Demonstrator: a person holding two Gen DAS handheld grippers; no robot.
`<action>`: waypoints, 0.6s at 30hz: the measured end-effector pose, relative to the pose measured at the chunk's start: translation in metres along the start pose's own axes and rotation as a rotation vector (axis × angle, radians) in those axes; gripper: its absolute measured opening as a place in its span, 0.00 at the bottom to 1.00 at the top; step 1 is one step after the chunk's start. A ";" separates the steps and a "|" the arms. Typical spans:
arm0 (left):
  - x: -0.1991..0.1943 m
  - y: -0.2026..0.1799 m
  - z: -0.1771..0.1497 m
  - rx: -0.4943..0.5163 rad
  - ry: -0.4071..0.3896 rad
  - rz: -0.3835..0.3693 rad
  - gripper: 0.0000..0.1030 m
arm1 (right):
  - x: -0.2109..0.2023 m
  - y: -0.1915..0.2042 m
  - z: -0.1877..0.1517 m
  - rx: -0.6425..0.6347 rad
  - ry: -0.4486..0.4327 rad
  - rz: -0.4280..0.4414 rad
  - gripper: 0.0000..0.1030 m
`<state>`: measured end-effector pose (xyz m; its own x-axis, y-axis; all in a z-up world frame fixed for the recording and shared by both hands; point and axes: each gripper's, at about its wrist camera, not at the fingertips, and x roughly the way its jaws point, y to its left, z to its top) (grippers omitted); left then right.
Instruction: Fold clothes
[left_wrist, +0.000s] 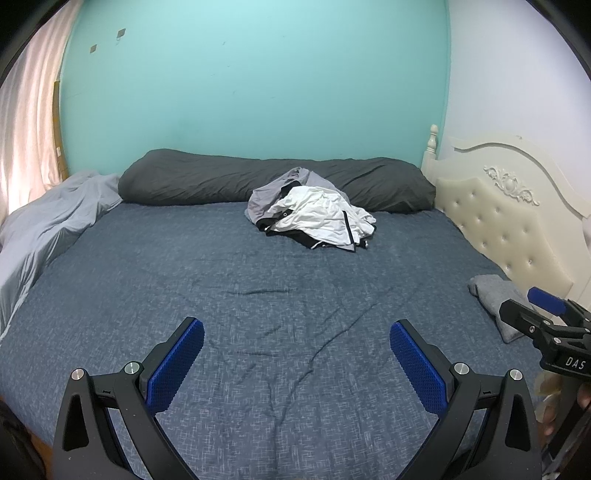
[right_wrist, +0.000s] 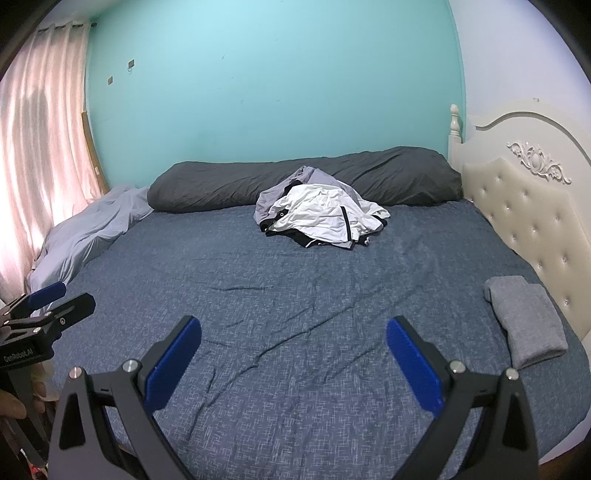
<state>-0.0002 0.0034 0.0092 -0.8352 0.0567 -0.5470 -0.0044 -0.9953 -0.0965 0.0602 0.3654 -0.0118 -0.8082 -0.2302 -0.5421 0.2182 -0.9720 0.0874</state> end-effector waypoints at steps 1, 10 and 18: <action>0.000 0.000 0.000 0.000 0.000 0.000 1.00 | 0.000 0.000 0.000 -0.001 0.001 0.000 0.98; 0.003 -0.001 -0.002 0.002 0.001 -0.002 1.00 | 0.002 -0.001 -0.001 0.001 0.001 0.001 0.98; 0.004 -0.001 -0.002 0.002 0.002 -0.003 1.00 | 0.001 0.000 -0.003 0.000 -0.001 0.001 0.98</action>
<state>-0.0028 0.0047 0.0052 -0.8342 0.0597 -0.5482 -0.0080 -0.9953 -0.0962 0.0610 0.3658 -0.0151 -0.8084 -0.2313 -0.5412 0.2193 -0.9717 0.0878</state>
